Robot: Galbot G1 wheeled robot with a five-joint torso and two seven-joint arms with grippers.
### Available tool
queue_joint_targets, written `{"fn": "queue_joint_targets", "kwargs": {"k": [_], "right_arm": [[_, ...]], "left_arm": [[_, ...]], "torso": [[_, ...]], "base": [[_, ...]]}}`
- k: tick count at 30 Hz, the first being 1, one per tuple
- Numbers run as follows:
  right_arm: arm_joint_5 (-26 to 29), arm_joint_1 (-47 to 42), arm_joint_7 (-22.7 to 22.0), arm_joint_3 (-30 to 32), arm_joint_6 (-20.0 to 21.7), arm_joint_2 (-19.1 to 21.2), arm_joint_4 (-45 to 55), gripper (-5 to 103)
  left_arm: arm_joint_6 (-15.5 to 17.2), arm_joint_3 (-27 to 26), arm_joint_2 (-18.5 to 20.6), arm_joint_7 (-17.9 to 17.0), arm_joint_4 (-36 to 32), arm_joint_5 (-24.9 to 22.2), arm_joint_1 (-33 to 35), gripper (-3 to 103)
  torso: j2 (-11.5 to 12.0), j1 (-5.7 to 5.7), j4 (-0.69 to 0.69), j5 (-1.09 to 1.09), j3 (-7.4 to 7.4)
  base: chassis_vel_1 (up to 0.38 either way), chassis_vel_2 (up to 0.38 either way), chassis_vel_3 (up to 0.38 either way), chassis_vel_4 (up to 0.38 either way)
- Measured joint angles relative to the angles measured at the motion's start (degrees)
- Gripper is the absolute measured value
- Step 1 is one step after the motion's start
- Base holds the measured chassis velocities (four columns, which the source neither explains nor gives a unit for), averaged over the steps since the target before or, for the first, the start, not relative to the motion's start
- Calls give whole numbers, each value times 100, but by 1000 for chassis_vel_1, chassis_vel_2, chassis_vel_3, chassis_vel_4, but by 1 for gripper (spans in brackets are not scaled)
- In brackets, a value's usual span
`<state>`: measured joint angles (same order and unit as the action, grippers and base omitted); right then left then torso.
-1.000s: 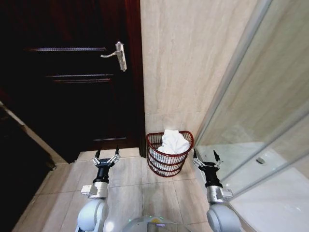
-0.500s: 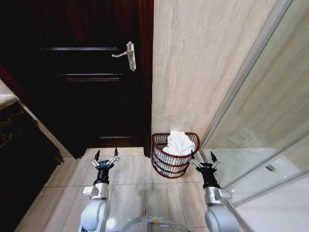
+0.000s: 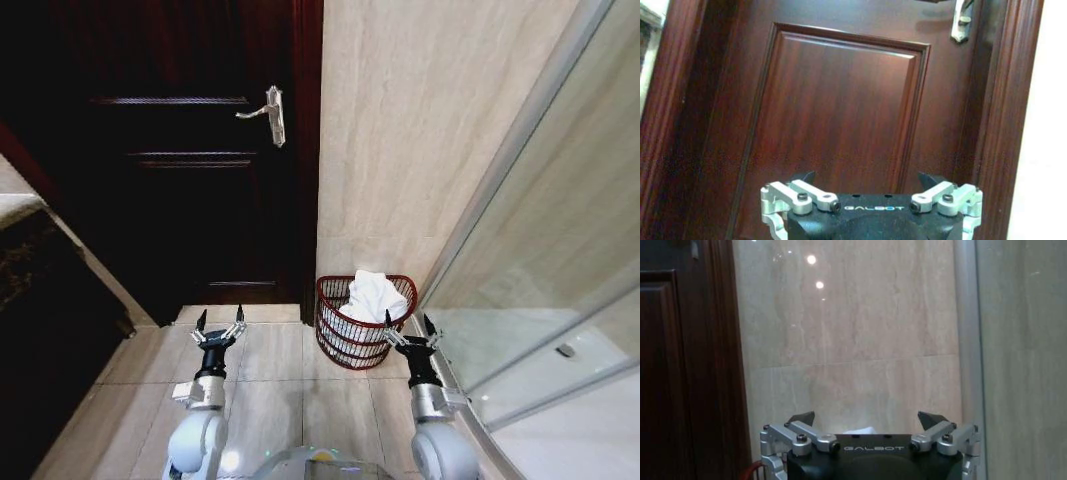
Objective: Discard the used towel into the hamper.
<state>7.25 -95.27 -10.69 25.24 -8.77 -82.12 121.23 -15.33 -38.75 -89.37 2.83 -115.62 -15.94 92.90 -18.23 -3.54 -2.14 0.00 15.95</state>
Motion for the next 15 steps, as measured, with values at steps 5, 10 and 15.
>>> {"fn": "queue_joint_targets", "kwargs": {"k": [5,10,15], "right_arm": [[-133,34,-44,-79,14,-81,-1,100],[-280,48,-50,-104,83,-98,-15,100],[-360,31,-43,-103,185,-98,-16,100]], "left_arm": [[-21,-33,92,0,65,-68,-39,100],[-179,-43,93,-50,107,-74,-73,100],[-196,-23,64,-57,106,-60,-43,100]], "torso": [[0,0,-1,0,0],[0,0,0,0,0],[0,0,0,0,0]], "base": [[0,0,0,0],[0,0,0,0],[0,0,0,0]]}}
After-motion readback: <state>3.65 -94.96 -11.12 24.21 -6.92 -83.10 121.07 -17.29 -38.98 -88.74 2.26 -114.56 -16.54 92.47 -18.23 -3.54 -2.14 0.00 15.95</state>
